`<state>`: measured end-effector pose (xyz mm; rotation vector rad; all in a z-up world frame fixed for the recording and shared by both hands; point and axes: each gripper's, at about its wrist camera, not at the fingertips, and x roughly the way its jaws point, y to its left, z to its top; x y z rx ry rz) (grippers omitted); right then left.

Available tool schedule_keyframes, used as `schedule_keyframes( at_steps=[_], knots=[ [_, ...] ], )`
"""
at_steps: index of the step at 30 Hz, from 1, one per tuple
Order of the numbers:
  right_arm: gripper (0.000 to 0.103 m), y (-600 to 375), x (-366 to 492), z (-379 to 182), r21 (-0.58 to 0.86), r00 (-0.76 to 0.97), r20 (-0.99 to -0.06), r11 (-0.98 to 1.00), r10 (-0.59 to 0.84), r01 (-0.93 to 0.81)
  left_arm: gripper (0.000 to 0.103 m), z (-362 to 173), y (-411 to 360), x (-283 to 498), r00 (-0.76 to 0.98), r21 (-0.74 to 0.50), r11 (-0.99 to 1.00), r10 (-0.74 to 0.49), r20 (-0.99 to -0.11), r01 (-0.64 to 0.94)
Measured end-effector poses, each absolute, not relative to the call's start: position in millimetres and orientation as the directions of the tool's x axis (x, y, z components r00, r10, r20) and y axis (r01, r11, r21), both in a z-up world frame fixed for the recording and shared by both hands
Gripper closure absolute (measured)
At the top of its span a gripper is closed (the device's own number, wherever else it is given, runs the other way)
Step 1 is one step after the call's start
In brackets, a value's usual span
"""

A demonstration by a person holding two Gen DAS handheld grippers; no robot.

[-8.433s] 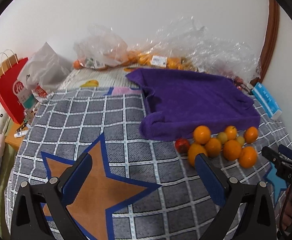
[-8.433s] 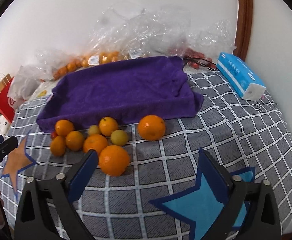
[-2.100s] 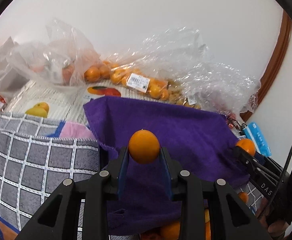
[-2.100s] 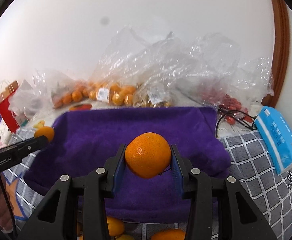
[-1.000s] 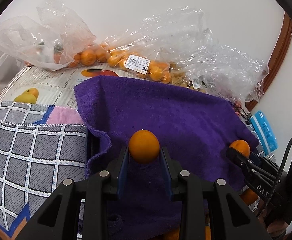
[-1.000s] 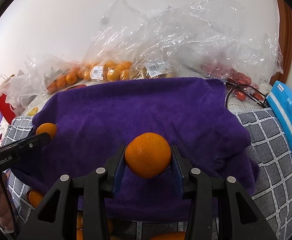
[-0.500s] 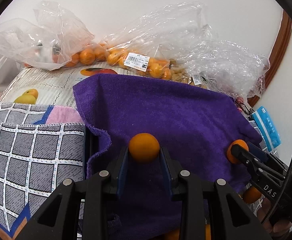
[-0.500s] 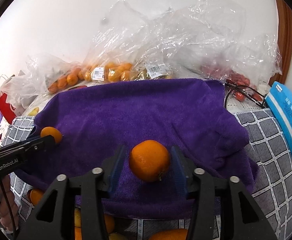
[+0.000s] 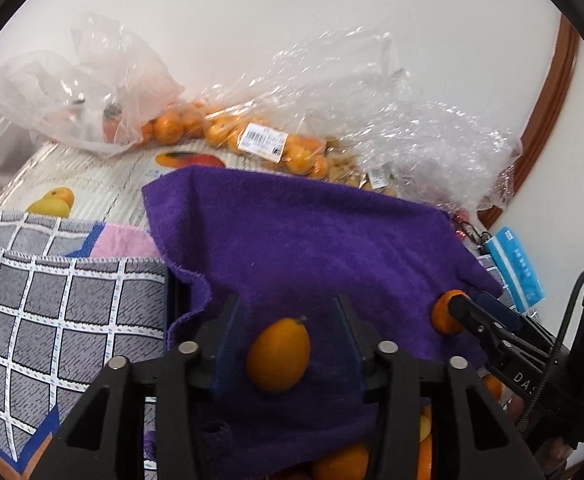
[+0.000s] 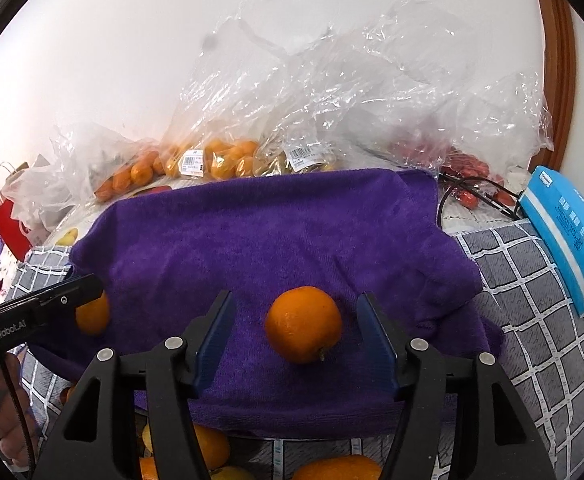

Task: Organize fruits
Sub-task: 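Lower both oranges onto the towel and open both grippers, then withdraw both open grippers from the towel back toward the fruit row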

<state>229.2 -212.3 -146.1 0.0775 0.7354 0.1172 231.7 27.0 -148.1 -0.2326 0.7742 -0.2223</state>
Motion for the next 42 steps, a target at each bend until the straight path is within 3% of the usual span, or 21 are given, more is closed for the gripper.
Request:
schedule_keyframes(
  at_steps=[9,18,31,42],
  knots=[
    [0.041,-216,225,-142,0.119,0.756,-0.643,0.991,0.125,-0.063,0.059,-136,20,221,0.754,-0.229,0.964,-0.25,-0.608,0.135],
    [0.041,-222,223,-138,0.132,0.762,-0.636,0.99,0.12,-0.046,0.059,-135,27,220,0.768,-0.265,0.96,-0.239,-0.594,0.094],
    [0.025,-216,220,-134,0.119,0.778,-0.615,0.991,0.126,-0.066,0.059,-133,32,221,0.783,-0.283,0.956,-0.236,-0.576,0.08],
    [0.024,-224,222,-139,0.162,0.772,-0.62,0.986,0.138,-0.047,0.06,-131,33,220,0.781,-0.293,0.953,-0.237,-0.578,0.071]
  ],
)
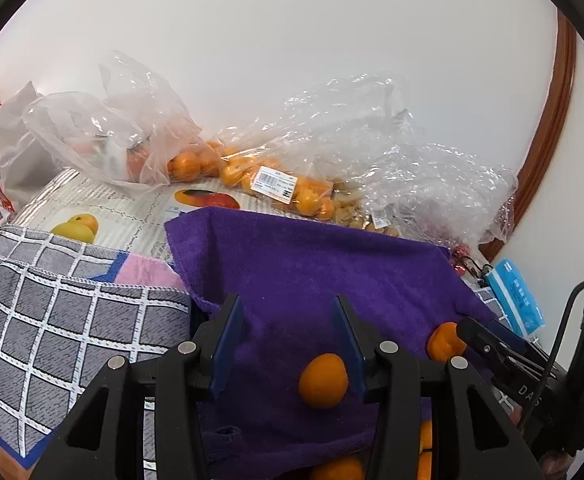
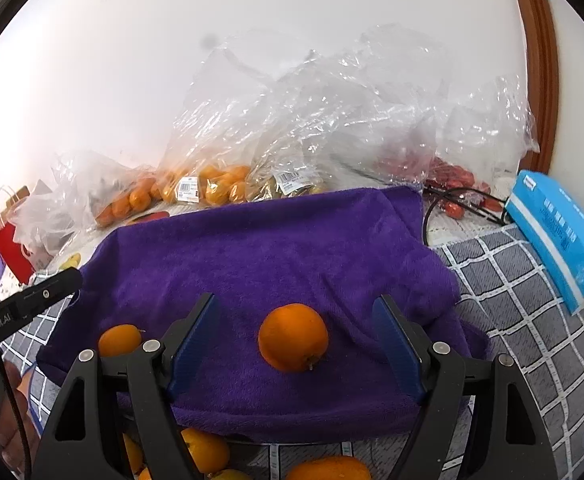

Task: Organize fruits
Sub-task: 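Withdraw both open grippers from the towel back toward the fruit row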

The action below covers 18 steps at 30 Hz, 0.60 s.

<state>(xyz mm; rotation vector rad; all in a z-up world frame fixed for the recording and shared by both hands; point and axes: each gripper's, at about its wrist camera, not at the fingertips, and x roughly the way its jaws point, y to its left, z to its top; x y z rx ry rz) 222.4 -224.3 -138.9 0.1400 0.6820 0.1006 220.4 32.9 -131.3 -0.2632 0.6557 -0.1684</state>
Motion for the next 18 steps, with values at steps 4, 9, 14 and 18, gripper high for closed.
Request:
schedule_keyframes(
  at_steps=[4,9,14,18],
  knots=[
    [0.024,-228,220,-137,0.204,0.779,-0.605,0.978,0.166,-0.05,0.06,-128,30,215,0.796,-0.288,0.954,-0.241,-0.555,0.088],
    [0.024,-228,216,-133,0.177,0.791,-0.597,0.983,0.138,-0.038,0.059,-125,26,210,0.797,-0.28,0.953,-0.256,-0.547,0.114],
    [0.021,-219,215,-127,0.113,0.787,-0.609,0.993,0.103,-0.042,0.057,-124,27,209,0.797,-0.283,0.953,-0.254,-0.548,0.109],
    [0.021,-214,208,-121,0.102,0.789,-0.605,0.993,0.104,-0.053,0.055,-123,30,208,0.803,-0.293,0.951,-0.249,-0.541,0.097]
  ],
)
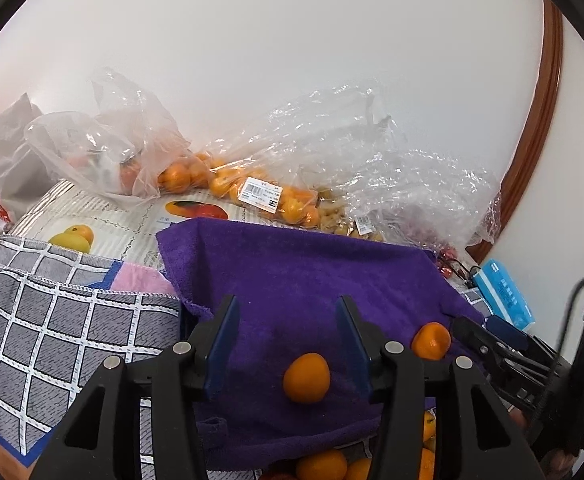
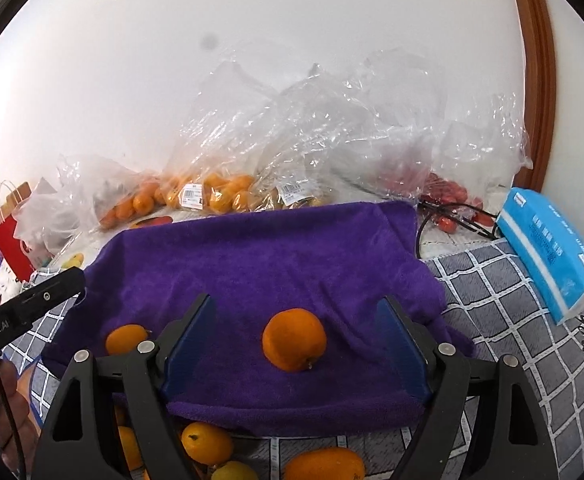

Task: Organize fruits
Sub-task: 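Withdraw both open grippers from the towel back toward the fruit row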

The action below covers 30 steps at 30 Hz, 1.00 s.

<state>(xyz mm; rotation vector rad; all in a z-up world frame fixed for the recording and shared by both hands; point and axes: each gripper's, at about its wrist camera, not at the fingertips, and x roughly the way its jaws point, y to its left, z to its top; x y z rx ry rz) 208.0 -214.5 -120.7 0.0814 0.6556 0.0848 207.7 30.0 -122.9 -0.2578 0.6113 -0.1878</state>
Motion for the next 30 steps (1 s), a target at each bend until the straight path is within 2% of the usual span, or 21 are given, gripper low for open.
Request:
schedule_keyframes(
  at_steps=[5,11,15,18,30],
  knots=[
    [0.021,-213,190,-104,0.119,0.806,-0.578,0.99,0.127,-0.07,0.055,-120,32,207,0.8,-0.295,0.952,-0.24,-0.55,0.084],
    [0.021,-226,162,-81,0.049,0.828,-0.56,0.999,0.026,0.002,0.055,-95,22,190,0.819,-0.247,0.961,-0.24,-0.52,0.124],
    [0.021,-240,147,-78,0.09,0.816,-0.576,0.996,0.05,0.003,0.055,-87,30,172,0.806,-0.295,0.942,-0.299,-0.511,0.162],
    [0.021,-244,138,-85,0.102,0.803,-0.592,0.995,0.06,0.0,0.055,-93,39,163,0.783,-0.307,0.941,-0.299,-0.546,0.146],
    [0.048,-245,120,-135,0.097,0.712,-0.696,0.995,0.096,-0.04,0.055,-134,65,127,0.692,-0.311,0.948,-0.267,-0.67,0.065]
  ],
)
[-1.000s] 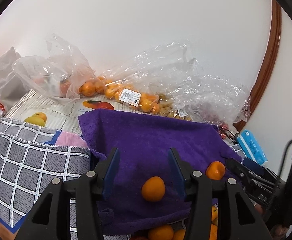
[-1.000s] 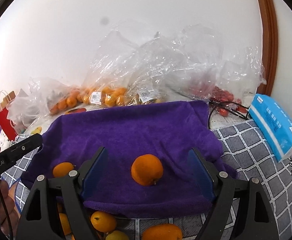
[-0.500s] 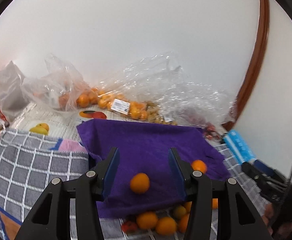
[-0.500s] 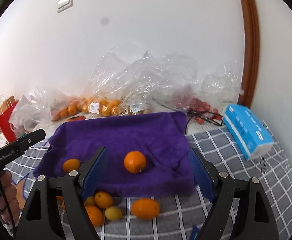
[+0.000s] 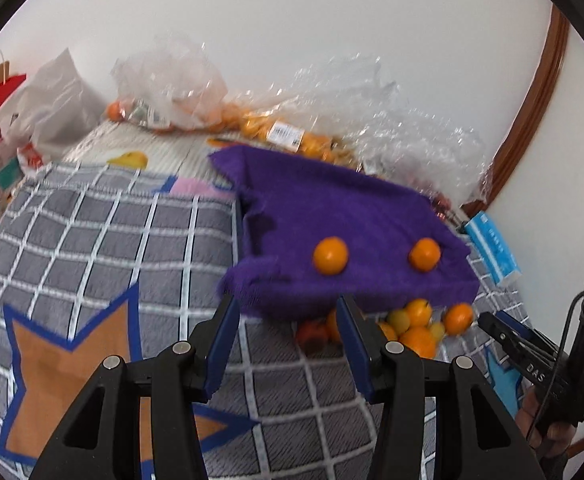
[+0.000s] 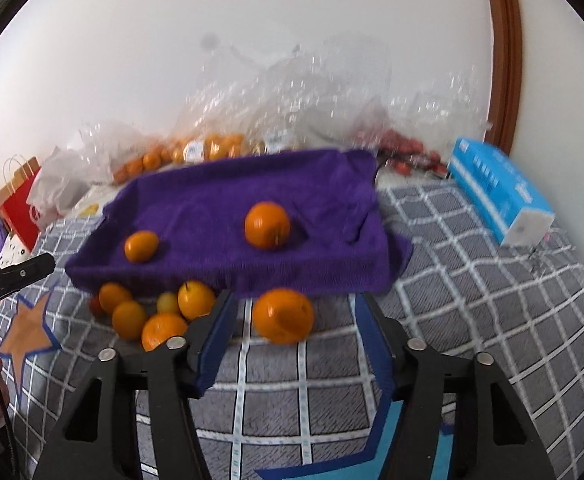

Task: Organize fruits
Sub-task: 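Withdraw both open grippers from the towel back toward the fruit row, then grasp the red apple with the left gripper while the right gripper grasps another large orange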

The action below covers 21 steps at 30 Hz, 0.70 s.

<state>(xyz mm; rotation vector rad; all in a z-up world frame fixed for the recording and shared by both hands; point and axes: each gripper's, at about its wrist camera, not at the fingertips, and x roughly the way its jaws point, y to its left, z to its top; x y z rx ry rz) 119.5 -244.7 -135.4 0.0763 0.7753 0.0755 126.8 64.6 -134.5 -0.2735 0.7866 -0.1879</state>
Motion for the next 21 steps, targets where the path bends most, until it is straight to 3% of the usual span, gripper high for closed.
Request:
schedule_keyframes(
  at_steps=[13,17,21],
  knots=[
    [0.049,-238,148,-170,0.13,0.657,-0.741,0.99,0.139,-0.062,0.055,-148,40,128,0.632,-0.259,0.963,-0.242,-0.736,0.068],
    [0.06,-243,152,-175,0.173,0.633,-0.755,0.983,0.174,-0.063,0.055,-157,33,132,0.607,-0.255,0.964,-0.247,-0.755,0.074],
    [0.06,-245,147,-173,0.181,0.639,-0.747,0.981,0.187,-0.075,0.057,-166,26,139,0.597,-0.224,0.972,-0.217,-0.772,0.064]
  ],
)
